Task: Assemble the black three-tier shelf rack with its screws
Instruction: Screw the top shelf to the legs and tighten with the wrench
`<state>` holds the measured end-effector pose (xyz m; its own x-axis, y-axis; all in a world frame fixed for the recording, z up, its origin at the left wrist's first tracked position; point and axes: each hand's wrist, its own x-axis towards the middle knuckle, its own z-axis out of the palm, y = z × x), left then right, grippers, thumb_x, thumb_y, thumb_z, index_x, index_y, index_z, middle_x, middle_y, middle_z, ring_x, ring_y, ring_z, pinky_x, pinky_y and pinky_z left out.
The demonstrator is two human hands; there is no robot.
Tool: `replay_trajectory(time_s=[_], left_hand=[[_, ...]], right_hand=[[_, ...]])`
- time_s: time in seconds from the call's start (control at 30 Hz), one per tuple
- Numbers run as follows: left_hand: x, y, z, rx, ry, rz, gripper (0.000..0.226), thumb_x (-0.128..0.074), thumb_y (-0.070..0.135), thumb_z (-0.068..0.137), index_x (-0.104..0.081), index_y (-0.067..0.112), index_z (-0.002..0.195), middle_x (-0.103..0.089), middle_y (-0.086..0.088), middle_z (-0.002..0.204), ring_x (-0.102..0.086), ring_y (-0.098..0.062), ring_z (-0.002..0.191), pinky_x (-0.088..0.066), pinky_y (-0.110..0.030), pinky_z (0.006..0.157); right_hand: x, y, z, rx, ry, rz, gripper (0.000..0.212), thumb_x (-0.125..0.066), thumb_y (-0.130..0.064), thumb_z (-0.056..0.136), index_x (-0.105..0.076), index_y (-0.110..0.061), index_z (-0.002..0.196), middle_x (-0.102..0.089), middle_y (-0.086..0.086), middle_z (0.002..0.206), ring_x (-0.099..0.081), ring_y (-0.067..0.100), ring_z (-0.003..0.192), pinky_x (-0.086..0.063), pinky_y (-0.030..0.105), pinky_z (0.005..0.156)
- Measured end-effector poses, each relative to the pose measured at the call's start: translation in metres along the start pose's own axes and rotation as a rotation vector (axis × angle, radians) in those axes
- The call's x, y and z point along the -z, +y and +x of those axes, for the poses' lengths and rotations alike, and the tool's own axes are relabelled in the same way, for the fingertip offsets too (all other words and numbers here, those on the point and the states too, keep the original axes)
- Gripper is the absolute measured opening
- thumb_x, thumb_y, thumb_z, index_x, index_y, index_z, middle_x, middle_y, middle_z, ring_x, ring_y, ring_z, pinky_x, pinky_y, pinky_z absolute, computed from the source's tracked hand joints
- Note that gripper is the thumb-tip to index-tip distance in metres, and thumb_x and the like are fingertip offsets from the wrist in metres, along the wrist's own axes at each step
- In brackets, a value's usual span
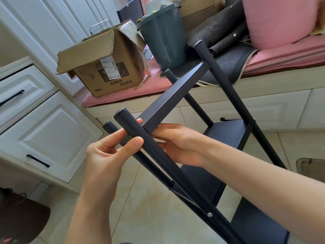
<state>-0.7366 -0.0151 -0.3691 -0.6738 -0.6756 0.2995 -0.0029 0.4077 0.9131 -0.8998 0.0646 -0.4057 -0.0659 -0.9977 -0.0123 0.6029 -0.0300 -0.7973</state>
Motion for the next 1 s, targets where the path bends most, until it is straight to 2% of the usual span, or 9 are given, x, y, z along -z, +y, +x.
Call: replay_trajectory(time_s=[0.17,0.33,0.47,0.53,0.63,0.77,0.8,0.9,1.0], left_hand=[[0.0026,-0.0021,0.0007,0.018,-0.018,0.016,0.045,-0.081,0.047,0.069,-0.078,0.038,0.112,-0.077,0.002,0.113,-0.069,-0.026,0.116,-0.050,-0.045,0.101],[0.0029,-0.0029,0.0005,0.018,-0.020,0.016,0.044,-0.079,0.046,0.072,-0.077,0.036,0.115,-0.077,0.000,0.115,-0.067,-0.028,0.117,-0.048,-0.046,0.102],[0.0022,-0.0014,-0.0001,0.024,-0.004,0.006,0.051,-0.084,0.054,0.068,-0.077,0.035,0.114,-0.076,0.001,0.115,-0.068,-0.028,0.117,-0.050,-0.043,0.099],[0.0027,-0.0011,-0.0002,0.028,-0.002,0.006,0.051,-0.084,0.055,0.067,-0.077,0.036,0.114,-0.076,0.000,0.116,-0.067,-0.028,0.117,-0.050,-0.043,0.099],[0.0032,-0.0010,-0.0009,0.033,0.001,0.009,0.059,-0.085,0.063,0.062,-0.077,0.037,0.114,-0.076,0.000,0.117,-0.067,-0.030,0.118,-0.051,-0.043,0.097],[0.0035,-0.0012,-0.0013,0.026,-0.003,0.004,0.052,-0.085,0.055,0.066,-0.078,0.036,0.114,-0.076,-0.001,0.117,-0.068,-0.030,0.116,-0.052,-0.042,0.097],[0.0039,-0.0010,-0.0013,0.028,-0.005,0.003,0.052,-0.085,0.055,0.066,-0.077,0.036,0.114,-0.076,-0.001,0.117,-0.068,-0.030,0.116,-0.053,-0.041,0.097],[0.0037,0.0000,-0.0016,0.030,-0.008,-0.009,0.056,-0.086,0.058,0.065,-0.077,0.035,0.115,-0.076,-0.001,0.116,-0.070,-0.027,0.114,-0.057,-0.029,0.091],[0.0038,-0.0003,-0.0016,0.037,-0.007,-0.029,0.045,-0.081,0.045,0.072,-0.077,0.033,0.115,-0.076,-0.002,0.116,-0.071,-0.027,0.112,-0.058,-0.026,0.087]], right_hand=[[-0.0013,0.0018,0.0013,-0.007,-0.004,0.009,0.017,-0.062,-0.032,0.093,-0.078,-0.029,0.098,-0.071,-0.004,0.100,-0.063,0.016,0.096,-0.055,0.028,0.079],[-0.0018,0.0013,0.0050,-0.019,0.004,0.015,0.019,-0.059,-0.030,0.096,-0.078,-0.029,0.096,-0.068,-0.001,0.100,-0.059,0.019,0.100,-0.052,0.031,0.086],[-0.0010,0.0006,0.0070,-0.051,0.013,0.033,0.019,-0.056,-0.028,0.099,-0.074,-0.027,0.103,-0.069,-0.002,0.099,-0.059,0.018,0.099,-0.051,0.033,0.086],[-0.0018,-0.0005,0.0065,-0.079,0.021,0.027,0.017,-0.056,-0.030,0.099,-0.073,-0.026,0.101,-0.070,-0.005,0.089,-0.063,0.015,0.092,-0.053,0.031,0.081],[-0.0045,-0.0024,0.0045,-0.114,0.017,-0.008,0.021,-0.053,-0.033,0.100,-0.070,-0.026,0.089,-0.067,-0.011,0.066,-0.067,0.006,0.069,-0.051,0.029,0.075],[-0.0056,-0.0011,0.0034,-0.107,-0.023,-0.022,0.053,-0.047,-0.034,0.102,-0.073,-0.031,0.056,-0.063,-0.013,0.056,-0.065,0.001,0.058,-0.054,0.020,0.062],[-0.0064,-0.0003,0.0032,-0.105,-0.033,-0.021,0.056,-0.046,-0.035,0.102,-0.073,-0.032,0.053,-0.062,-0.013,0.055,-0.064,0.000,0.056,-0.053,0.018,0.059],[-0.0080,0.0004,0.0030,-0.091,-0.005,-0.005,0.043,-0.047,-0.034,0.102,-0.075,-0.033,0.070,-0.064,-0.013,0.057,-0.065,0.001,0.056,-0.053,0.017,0.056],[-0.0079,0.0017,0.0051,-0.069,0.041,0.031,0.021,-0.049,-0.030,0.102,-0.068,-0.027,0.096,-0.066,-0.013,0.061,-0.067,0.002,0.060,-0.053,0.018,0.056]])
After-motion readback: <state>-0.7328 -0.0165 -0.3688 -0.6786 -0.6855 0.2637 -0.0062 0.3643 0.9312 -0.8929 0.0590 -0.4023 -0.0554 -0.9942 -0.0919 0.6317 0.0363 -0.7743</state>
